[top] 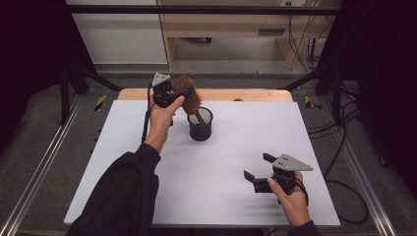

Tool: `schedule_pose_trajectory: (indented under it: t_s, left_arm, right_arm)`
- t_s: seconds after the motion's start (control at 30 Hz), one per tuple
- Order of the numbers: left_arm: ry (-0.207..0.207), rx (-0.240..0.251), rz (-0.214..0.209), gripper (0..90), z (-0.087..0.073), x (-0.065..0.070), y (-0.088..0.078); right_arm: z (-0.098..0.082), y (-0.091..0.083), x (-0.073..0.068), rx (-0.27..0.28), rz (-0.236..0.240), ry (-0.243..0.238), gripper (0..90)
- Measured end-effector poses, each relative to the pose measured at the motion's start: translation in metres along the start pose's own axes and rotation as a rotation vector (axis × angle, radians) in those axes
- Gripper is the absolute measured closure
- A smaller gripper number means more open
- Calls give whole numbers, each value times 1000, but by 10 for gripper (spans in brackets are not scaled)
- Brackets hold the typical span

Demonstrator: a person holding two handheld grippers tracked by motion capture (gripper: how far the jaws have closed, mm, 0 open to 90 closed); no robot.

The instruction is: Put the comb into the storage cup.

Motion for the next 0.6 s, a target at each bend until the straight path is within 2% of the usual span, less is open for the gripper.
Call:
schedule_pose_trajectory:
  t_s: [0.6]
  left_arm:
    - [13, 8, 9, 365, 0, 0, 0]
  right_arm:
    - [0, 0, 0, -1, 0, -1, 34]
Point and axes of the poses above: each handheld gripper's, and its own axes: y roughly forward along the jaws, z roughly out of its top, x roughly to its right, the point moved 4 cm from there along y, roughly forward along the jaws, and after that the axes turned 13 degrees about -y, right-handed, at the moved point
